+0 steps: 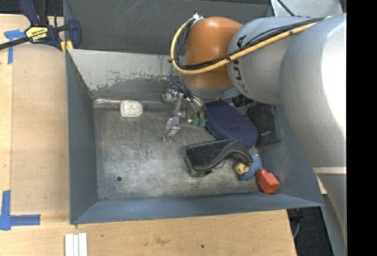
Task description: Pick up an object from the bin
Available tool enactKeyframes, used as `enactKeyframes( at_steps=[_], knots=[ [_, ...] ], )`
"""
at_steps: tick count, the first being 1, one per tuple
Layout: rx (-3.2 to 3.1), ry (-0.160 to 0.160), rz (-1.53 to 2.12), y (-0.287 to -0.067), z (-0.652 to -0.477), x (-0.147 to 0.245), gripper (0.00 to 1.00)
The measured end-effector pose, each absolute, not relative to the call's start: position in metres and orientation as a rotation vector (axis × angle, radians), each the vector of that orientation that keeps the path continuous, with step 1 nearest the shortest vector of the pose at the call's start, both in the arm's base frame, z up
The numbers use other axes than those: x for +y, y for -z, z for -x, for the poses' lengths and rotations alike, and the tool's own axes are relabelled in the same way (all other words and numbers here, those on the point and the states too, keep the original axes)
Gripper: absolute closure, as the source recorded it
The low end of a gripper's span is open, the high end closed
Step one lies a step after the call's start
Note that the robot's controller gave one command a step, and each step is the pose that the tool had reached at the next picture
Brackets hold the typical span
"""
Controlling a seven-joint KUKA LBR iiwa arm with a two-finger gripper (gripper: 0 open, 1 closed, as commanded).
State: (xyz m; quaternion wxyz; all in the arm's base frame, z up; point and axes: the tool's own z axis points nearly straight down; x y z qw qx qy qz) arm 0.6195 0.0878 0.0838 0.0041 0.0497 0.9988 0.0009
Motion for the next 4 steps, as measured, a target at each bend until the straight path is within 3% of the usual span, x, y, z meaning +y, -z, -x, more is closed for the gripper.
enactKeyframes(
  at_steps=[1,2,3,4],
  knots=[
    [3.127,0.0,-0.217,-0.102,-0.626,0.063,0.0],
    [3.129,-0.008,-0.214,-0.101,-0.628,0.166,0.0],
    [3.138,0.001,-0.065,-0.074,-0.628,0.168,0.0],
    [3.129,0.012,-0.323,-0.075,-0.628,0.183,0.0]
  ],
)
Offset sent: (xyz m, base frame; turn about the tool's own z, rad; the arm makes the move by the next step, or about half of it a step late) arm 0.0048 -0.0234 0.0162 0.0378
